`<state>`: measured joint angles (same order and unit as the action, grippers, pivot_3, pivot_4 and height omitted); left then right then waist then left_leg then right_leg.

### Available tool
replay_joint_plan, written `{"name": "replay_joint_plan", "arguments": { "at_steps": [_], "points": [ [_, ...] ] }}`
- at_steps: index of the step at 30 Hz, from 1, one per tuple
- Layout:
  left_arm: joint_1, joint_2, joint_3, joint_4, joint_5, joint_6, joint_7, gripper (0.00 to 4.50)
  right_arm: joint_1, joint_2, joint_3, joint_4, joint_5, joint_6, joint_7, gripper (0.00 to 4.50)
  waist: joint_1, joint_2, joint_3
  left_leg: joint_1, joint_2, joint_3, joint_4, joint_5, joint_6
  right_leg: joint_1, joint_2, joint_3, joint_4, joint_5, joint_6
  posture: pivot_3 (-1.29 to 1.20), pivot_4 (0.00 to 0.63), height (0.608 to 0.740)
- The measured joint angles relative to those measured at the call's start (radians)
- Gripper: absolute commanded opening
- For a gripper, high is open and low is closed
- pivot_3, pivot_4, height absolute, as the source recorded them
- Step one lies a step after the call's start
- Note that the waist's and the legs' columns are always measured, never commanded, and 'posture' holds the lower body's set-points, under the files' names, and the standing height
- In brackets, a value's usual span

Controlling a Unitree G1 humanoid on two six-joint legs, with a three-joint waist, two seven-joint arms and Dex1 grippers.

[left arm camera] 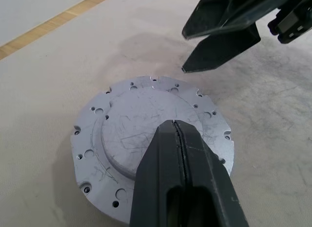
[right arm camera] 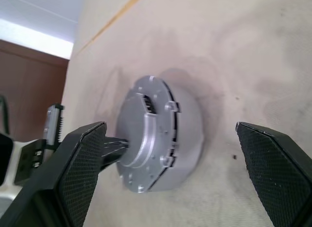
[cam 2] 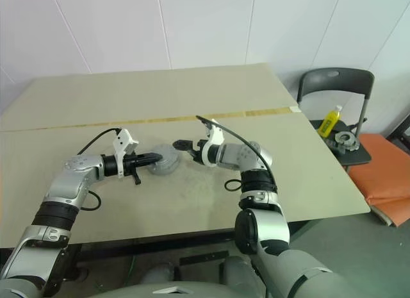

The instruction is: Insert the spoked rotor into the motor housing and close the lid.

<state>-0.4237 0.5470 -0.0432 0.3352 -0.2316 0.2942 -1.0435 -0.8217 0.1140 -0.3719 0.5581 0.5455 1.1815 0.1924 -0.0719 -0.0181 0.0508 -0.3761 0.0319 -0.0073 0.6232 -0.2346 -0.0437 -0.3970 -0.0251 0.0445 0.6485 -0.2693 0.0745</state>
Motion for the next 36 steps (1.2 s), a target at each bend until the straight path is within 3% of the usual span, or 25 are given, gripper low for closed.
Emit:
{"name": "replay_joint_plan", "arguments": {
  "at_steps": [11, 21, 36],
  "points": [
    [0.01, 0.0, 0.001, -0.006, -0.008, 0.001, 0.0, 0.0, -0.037, 0.001, -0.145, 0.108, 0.131, 0.063, -0.152, 4.47, -0.001, 0.0, 0.0, 0.0, 0.0, 0.0, -0.002, 0.0, 0.0, 0.0, 0.0, 0.0, -0.001, 0.0, 0.0, 0.0, 0.0, 0.74],
    [0.016, 0.002, 0.001, -0.013, -0.013, 0.001, 0.001, 0.0, -0.048, 0.003, -0.143, 0.128, 0.183, 0.097, -0.2, 4.47, -0.001, 0.0, 0.0, 0.0, 0.0, 0.001, -0.003, 0.0, 0.0, 0.0, 0.0, 0.0, -0.003, 0.0, 0.0, 0.0, 0.0, 0.74],
    [0.016, 0.002, 0.001, -0.011, -0.014, -0.003, 0.004, 0.0, -0.08, 0.007, -0.116, 0.234, 0.252, 0.001, -0.225, 4.47, -0.003, 0.001, 0.0, 0.001, 0.0, 0.0, -0.003, 0.0, 0.0, 0.0, 0.0, 0.0, -0.003, 0.0, 0.0, 0.0, 0.0, 0.74]
  ]
}}
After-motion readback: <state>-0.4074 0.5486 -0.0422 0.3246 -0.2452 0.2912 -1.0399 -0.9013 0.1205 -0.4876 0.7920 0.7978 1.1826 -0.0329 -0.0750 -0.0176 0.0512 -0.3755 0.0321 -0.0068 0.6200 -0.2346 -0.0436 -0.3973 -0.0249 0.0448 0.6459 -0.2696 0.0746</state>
